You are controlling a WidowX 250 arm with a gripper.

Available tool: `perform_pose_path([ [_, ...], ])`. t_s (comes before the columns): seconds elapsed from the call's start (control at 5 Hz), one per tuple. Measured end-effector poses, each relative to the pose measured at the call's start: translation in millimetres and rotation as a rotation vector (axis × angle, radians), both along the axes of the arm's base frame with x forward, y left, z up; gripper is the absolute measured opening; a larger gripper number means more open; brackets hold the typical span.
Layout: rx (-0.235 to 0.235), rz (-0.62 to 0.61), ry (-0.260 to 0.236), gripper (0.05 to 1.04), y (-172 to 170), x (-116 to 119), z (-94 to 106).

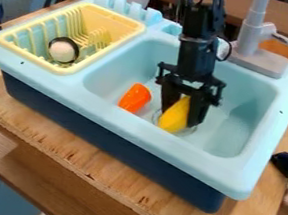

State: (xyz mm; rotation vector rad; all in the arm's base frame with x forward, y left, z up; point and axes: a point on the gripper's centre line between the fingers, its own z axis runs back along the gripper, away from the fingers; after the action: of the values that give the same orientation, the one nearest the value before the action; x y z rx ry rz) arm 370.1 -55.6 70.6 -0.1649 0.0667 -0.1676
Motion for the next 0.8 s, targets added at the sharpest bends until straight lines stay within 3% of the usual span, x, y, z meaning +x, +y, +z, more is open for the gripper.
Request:
perform_pose_path([
  [0.2,0.023,-0.032,0.015,0.945,-9.9,-0.6,0.5],
  [0.4,0.071,-0.037,0.013,0.999,-13.1,-4.6,4.5],
  [0.6,0.154,-0.063,-0.082,0.999,-21.5,-18.8,58.1],
  [0.8,0.256,-0.035,-0.116,0.999,-18.7,-35.9,101.1],
])
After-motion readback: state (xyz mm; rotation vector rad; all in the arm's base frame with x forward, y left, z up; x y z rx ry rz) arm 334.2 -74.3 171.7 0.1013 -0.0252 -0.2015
